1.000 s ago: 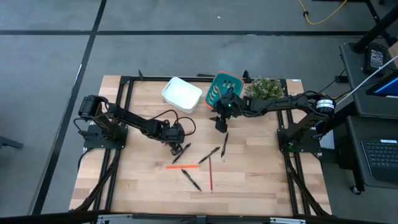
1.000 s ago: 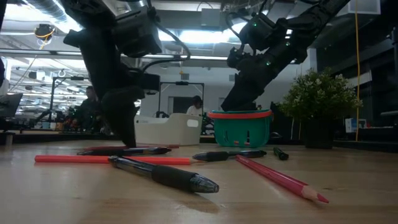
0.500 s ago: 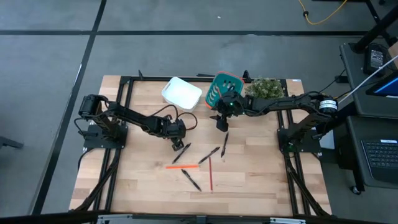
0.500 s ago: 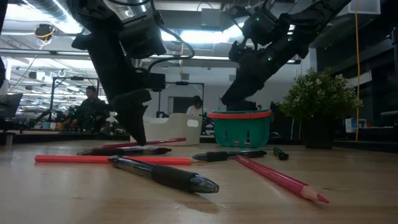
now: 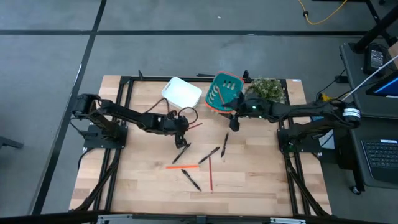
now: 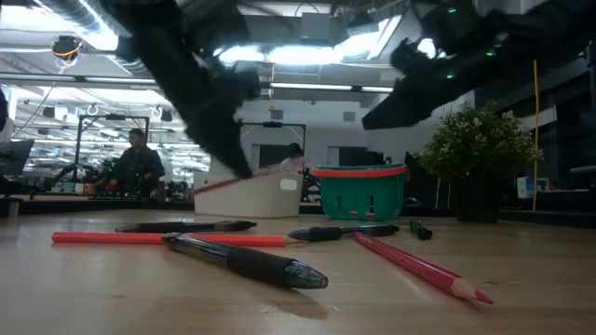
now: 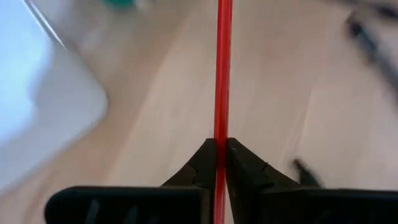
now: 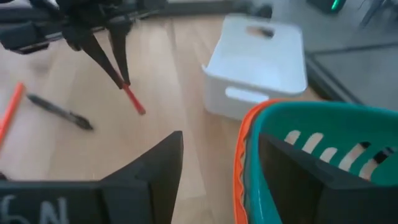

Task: Sort pens & pencils
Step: Put the red pencil into the green basket

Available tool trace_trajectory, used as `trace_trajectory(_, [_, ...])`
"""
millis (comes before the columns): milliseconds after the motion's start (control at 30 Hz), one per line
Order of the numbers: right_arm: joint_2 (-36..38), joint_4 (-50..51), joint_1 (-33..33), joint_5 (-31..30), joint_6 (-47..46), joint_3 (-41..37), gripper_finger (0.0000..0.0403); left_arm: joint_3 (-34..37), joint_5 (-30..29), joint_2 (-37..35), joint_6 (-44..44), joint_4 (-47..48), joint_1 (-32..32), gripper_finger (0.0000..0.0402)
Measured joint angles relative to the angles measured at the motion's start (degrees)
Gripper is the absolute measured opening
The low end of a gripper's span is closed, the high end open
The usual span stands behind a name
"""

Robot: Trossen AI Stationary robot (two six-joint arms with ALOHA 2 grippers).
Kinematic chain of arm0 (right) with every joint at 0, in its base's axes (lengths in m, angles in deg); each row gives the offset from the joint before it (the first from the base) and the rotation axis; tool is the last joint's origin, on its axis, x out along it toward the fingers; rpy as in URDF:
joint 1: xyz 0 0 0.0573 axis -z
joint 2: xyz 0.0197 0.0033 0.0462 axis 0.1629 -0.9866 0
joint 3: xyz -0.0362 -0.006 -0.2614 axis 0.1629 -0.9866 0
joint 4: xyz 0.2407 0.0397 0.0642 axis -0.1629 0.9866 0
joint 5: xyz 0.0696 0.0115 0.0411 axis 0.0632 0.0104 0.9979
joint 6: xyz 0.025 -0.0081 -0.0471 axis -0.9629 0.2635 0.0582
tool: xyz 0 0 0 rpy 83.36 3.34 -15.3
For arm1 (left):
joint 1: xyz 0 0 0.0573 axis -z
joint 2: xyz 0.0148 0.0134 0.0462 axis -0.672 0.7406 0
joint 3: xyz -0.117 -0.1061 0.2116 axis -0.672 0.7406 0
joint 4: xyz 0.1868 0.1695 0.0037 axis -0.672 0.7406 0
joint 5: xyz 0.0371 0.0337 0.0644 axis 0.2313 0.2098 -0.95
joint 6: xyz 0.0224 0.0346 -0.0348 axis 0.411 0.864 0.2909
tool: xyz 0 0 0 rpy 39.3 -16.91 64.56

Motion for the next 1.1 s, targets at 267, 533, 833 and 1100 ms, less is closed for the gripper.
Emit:
trace_trajectory(267, [4.4, -10.9, 0.0, 3.6, -4.0, -9.2, 0.0209, -0.1, -1.3, -7.5, 7.5, -7.1, 0.4, 0.0017])
trace_trajectory(533, [4.5, -11.2, -0.3, 6.5, -13.1, -10.3, 0.0209, -0.1, -1.3, -8.0, 14.4, -14.0, 0.1, 0.0017])
trace_trajectory(833, [3.2, -19.7, -3.3, 12.0, -11.8, -10.3, 0.0209, 5.6, 2.2, -8.0, 18.4, -30.3, -1.3, 0.0018])
trace_trajectory(1100, [-4.9, -35.7, -6.8, 7.7, -4.5, -10.2, 0.0209, 7.7, 6.4, -8.0, 20.8, -38.4, -2.3, 0.0018])
